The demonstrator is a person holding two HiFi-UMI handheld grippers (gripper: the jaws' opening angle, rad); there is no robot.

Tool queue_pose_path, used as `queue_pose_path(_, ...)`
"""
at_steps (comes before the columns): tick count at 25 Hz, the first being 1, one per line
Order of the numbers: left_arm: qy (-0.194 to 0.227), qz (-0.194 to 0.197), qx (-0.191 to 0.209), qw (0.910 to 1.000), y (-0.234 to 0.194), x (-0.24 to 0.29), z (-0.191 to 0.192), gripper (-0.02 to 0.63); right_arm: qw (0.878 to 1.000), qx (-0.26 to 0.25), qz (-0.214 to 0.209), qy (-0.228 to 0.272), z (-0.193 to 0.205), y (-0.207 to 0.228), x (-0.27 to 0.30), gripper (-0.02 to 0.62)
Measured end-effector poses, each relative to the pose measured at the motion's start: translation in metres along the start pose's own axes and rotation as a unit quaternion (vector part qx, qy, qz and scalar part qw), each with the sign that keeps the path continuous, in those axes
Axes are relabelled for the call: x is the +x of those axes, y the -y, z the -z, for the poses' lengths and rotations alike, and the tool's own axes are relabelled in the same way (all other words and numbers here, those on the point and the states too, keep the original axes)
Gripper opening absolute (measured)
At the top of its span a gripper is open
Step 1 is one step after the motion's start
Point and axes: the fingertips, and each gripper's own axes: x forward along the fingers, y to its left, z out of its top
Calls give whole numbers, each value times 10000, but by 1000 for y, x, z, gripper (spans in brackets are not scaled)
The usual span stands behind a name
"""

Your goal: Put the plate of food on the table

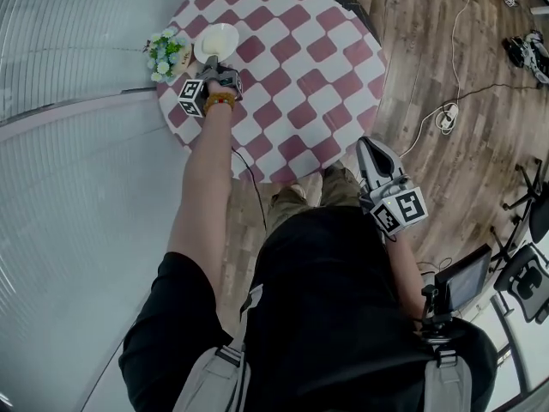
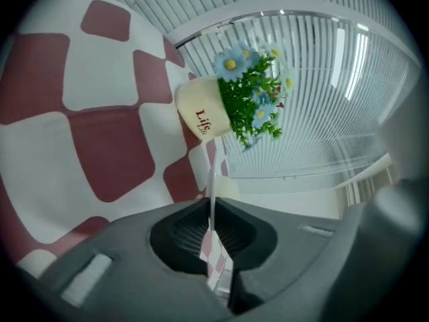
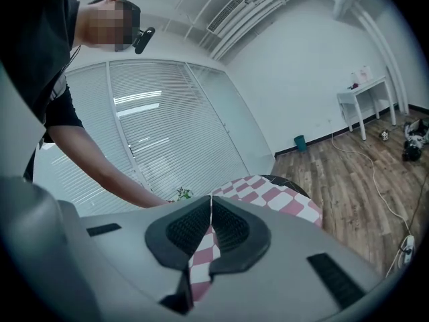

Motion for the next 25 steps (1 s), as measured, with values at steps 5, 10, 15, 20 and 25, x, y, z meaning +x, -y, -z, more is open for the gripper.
queue_pose_path(5,263,-305,-205,9990,-26,-2,-6,14,9999,7,-70,-111,7,-2,8,12)
queue_pose_path(10,259,-406,-268,9985,-38,-5,-7,14,9999,83,12,-114,7,6,11,12)
queue_pose_path(15,194,-483,-354,9980,-46,-6,-2,14,9998,47,-116,-156,7,-1,20,12)
queue_pose_path(20,-50,-677,-292,9973,-54,-6,2,14,9996,57,-207,-174,8,-4,29,12)
queue_pose_path(25,-108,-1119,14,9937,-70,-15,-1,54,9994,186,-159,-256,15,0,27,12)
